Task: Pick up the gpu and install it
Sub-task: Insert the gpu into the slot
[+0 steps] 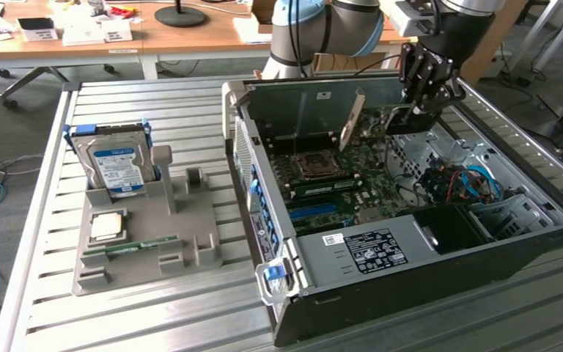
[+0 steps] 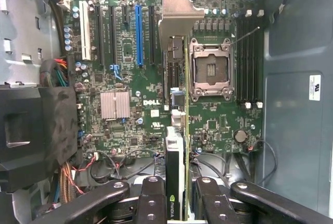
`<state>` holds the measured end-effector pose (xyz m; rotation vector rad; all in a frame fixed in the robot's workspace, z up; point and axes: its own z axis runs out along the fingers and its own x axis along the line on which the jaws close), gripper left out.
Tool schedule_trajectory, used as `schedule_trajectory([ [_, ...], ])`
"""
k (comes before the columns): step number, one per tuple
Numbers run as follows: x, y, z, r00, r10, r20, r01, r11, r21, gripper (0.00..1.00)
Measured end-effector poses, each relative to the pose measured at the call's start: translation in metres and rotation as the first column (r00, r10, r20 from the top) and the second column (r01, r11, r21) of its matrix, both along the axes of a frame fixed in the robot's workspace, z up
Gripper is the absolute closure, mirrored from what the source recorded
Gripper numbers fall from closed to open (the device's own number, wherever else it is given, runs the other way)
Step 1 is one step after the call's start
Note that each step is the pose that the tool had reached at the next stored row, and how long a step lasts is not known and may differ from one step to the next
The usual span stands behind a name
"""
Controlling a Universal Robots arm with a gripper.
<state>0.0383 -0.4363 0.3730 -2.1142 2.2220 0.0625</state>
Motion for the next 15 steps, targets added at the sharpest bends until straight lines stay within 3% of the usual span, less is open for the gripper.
schedule_trajectory([
  [15,-0.0008,-0.0004,-0.0054,1.0000,0.000,0.0000,0.000,1.0000,0.0001,0.73],
])
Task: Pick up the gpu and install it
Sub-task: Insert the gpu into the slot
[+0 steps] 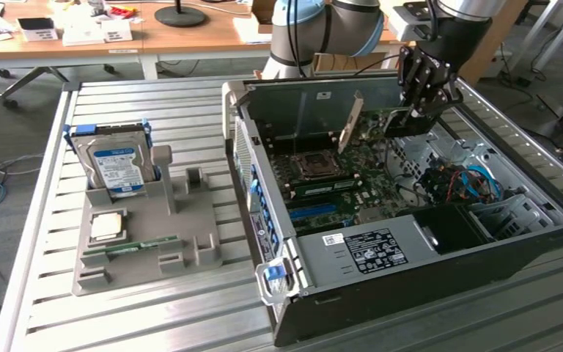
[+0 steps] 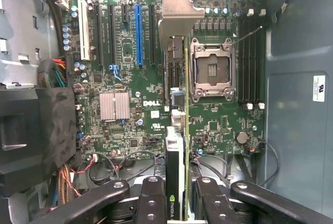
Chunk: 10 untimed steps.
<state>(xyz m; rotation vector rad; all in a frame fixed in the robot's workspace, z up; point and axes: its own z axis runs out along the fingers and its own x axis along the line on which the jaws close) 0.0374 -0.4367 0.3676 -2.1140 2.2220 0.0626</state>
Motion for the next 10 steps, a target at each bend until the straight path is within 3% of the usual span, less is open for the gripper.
schedule_trajectory([
  [10,-0.0030,-0.0041,-0.0001,1.0000,0.000,0.0000,0.000,1.0000,-0.0003,0.73],
])
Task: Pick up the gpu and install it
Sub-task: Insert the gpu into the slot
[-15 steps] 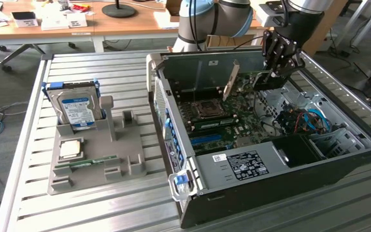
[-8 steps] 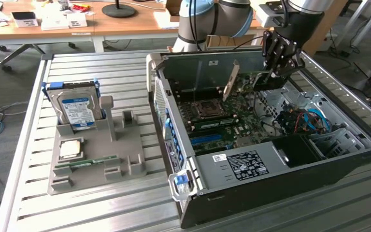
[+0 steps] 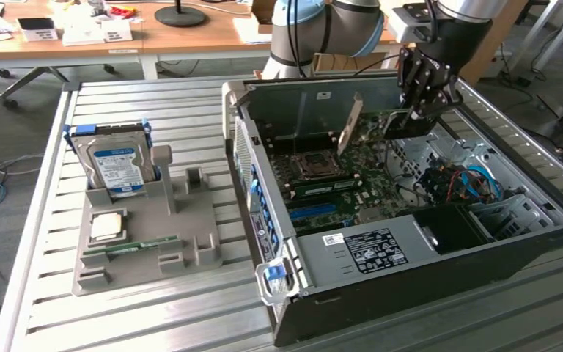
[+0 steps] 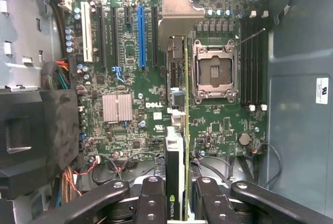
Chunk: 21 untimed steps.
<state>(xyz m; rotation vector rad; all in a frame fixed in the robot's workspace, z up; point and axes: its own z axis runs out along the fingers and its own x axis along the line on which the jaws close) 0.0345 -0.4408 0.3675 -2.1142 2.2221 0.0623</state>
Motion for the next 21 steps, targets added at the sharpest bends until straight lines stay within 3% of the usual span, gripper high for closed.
schedule_trajectory([
  [10,-0.013,-0.0009,-0.0005,1.0000,0.000,0.0001,0.000,1.0000,0.0000,0.73],
  [11,-0.022,-0.0036,-0.0012,1.0000,0.000,0.0001,0.000,1.0000,-0.0001,0.73],
  [21,-0.022,-0.0036,-0.0012,1.0000,0.000,0.0002,0.000,1.0000,-0.0001,0.73],
])
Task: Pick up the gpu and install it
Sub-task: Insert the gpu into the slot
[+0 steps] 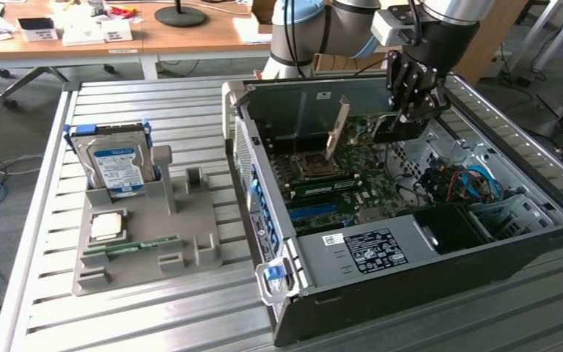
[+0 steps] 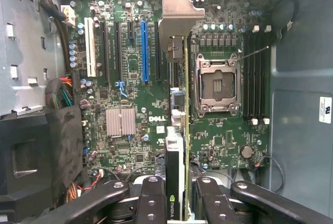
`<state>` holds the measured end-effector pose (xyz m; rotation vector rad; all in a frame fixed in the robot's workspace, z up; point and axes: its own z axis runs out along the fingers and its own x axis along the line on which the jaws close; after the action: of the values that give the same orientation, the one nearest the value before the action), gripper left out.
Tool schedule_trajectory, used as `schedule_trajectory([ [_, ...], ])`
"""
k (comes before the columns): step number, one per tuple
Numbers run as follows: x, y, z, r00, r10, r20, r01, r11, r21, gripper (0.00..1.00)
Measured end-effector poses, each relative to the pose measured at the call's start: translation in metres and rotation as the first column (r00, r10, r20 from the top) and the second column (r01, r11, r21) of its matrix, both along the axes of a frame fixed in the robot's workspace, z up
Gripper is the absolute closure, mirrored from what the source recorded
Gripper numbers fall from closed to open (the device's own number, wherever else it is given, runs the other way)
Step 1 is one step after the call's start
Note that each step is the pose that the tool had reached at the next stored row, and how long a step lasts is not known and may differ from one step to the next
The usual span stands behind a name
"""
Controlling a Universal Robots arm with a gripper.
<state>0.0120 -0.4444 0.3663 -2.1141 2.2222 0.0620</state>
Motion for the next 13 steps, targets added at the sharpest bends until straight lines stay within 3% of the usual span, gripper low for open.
schedule_trajectory([
  [13,-0.0101,0.0000,0.0000,1.0000,0.000,0.0002,0.000,1.0000,0.0000,0.73],
])
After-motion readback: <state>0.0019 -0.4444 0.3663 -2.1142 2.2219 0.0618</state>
